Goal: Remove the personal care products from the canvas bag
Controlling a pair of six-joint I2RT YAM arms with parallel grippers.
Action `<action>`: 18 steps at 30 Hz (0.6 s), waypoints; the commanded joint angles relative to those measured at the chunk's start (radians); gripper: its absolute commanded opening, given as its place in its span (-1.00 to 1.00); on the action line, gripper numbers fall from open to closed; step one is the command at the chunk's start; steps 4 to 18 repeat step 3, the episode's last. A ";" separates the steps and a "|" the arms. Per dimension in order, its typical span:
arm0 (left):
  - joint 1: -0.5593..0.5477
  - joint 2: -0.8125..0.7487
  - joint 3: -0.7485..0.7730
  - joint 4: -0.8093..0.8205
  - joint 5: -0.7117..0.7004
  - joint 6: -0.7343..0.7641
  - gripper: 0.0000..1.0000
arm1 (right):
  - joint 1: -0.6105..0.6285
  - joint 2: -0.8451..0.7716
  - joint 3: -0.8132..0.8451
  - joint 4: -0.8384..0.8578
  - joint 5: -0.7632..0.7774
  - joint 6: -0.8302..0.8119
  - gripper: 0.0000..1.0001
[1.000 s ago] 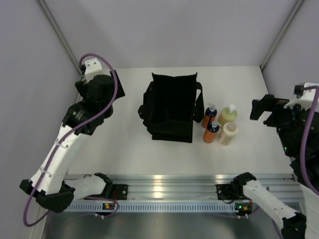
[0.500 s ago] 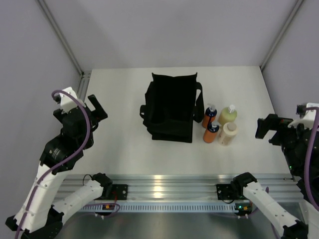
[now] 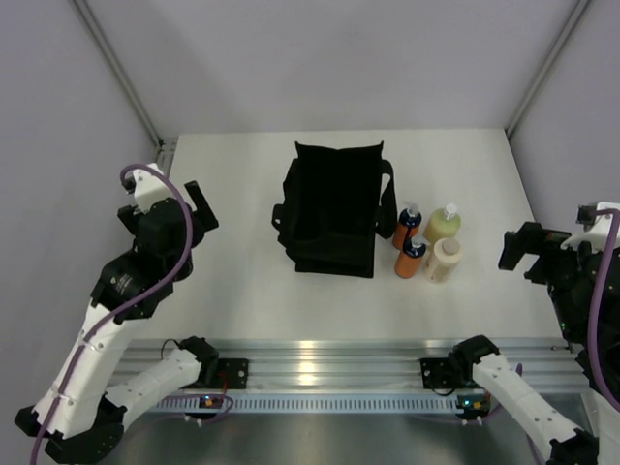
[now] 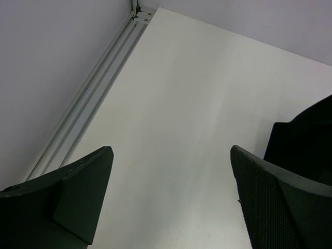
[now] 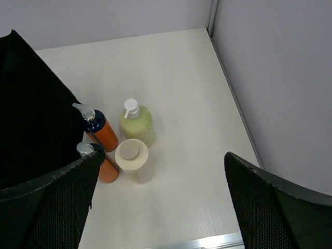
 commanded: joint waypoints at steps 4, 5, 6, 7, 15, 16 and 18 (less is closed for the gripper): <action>0.000 0.018 0.009 0.003 0.003 -0.014 0.98 | -0.012 -0.024 0.002 -0.015 0.024 -0.011 0.99; 0.000 0.018 0.009 0.003 0.003 -0.014 0.98 | -0.012 -0.024 0.002 -0.015 0.024 -0.011 0.99; 0.000 0.018 0.009 0.003 0.003 -0.014 0.98 | -0.012 -0.024 0.002 -0.015 0.024 -0.011 0.99; 0.000 0.018 0.009 0.003 0.003 -0.014 0.98 | -0.012 -0.024 0.002 -0.015 0.024 -0.011 0.99; 0.000 0.018 0.009 0.003 0.003 -0.014 0.98 | -0.012 -0.024 0.002 -0.015 0.024 -0.011 0.99; 0.000 0.018 0.009 0.003 0.003 -0.014 0.98 | -0.012 -0.024 0.002 -0.015 0.024 -0.011 0.99; 0.000 0.018 0.009 0.003 0.003 -0.014 0.98 | -0.012 -0.024 0.002 -0.015 0.024 -0.011 0.99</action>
